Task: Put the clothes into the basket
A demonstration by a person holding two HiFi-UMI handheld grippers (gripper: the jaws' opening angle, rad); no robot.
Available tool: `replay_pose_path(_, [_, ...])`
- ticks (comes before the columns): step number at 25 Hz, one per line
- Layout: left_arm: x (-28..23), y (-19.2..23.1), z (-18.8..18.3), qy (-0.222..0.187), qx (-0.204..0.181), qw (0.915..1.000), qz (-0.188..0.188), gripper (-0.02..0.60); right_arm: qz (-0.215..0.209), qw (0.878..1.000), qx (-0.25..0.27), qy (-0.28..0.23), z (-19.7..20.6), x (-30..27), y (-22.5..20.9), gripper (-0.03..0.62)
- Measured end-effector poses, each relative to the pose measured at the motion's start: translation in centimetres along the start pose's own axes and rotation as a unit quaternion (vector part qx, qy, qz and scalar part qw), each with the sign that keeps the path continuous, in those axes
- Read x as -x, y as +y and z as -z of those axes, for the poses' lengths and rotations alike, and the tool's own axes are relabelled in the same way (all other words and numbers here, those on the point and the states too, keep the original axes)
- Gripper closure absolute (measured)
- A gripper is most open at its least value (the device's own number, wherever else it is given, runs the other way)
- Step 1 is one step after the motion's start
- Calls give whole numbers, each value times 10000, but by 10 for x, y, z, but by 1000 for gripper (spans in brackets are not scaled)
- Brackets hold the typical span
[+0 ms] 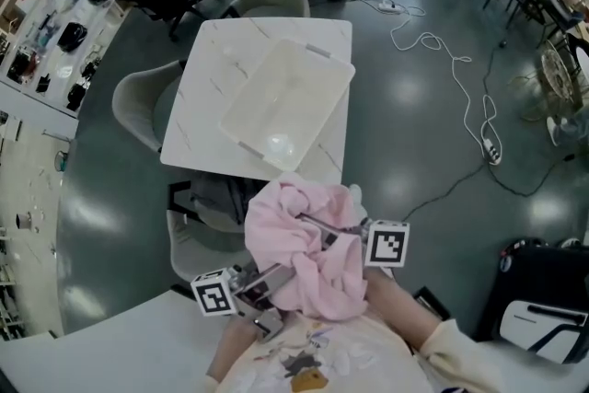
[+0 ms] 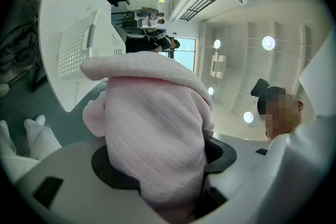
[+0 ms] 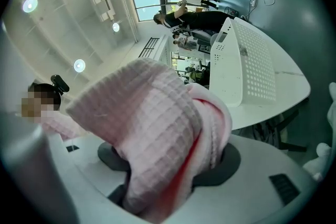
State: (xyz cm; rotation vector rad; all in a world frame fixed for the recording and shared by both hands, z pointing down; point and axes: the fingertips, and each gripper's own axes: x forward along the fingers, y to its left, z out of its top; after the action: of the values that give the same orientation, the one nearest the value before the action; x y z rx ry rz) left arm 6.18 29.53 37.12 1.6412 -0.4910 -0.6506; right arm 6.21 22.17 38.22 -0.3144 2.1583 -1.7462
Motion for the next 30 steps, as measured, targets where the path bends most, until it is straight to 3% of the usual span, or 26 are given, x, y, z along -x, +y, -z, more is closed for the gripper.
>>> replay_pose_path(13, [-46, 19, -90, -205, 30, 9998, -52, 275, 27, 9997, -48, 224, -79, -62, -27, 299])
replay_pose_path(22, [-79, 25, -170, -338, -155, 9988, -334, 275, -200, 9993, -165, 276, -141, -121, -40, 299])
replay_pose_path(30, [-116, 33, -213, -314, -171, 9983, -465, 275, -199, 9992, -298, 157, -192, -142, -52, 299])
